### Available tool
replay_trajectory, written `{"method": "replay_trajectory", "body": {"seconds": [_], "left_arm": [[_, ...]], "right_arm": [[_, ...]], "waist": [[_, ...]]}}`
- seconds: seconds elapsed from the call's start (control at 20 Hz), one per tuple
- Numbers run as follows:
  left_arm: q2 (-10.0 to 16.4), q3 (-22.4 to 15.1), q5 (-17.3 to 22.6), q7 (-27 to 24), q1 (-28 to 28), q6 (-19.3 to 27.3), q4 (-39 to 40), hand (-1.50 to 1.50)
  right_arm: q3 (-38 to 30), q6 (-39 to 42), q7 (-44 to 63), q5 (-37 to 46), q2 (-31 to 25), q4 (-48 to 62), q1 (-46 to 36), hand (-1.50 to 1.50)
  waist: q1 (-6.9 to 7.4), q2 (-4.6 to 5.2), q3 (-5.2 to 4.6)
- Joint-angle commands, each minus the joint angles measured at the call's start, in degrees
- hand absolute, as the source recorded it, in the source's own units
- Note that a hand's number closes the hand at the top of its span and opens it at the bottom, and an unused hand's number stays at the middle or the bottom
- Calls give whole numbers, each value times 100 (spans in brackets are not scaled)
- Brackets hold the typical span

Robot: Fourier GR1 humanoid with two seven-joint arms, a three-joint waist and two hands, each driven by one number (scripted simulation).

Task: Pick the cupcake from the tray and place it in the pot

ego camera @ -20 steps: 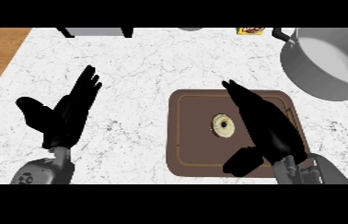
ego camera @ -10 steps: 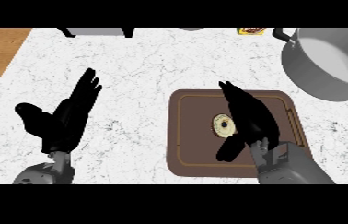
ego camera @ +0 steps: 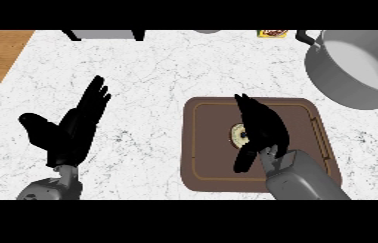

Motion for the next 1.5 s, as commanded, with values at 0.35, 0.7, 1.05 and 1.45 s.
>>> {"method": "replay_trajectory", "body": {"seconds": [0.35,0.7,1.05,1.45], "left_arm": [[-301,-84,-302,46,112,85,-102,0],[-296,35,-356,219,-116,-80,-59,0],[-196,488,-223,227,-378,-347,199,0],[-203,554,-289,131,26,-204,17,0]], "right_arm": [[-302,458,-42,426,323,644,113,-150],[-269,-35,-1272,904,680,956,140,150],[-914,277,-1767,1154,702,1282,-279,150],[-3036,-545,-595,1069,-517,913,756,150]], "waist": [[-2,-1,1],[6,1,2],[-2,5,1],[-403,-12,9]]}}
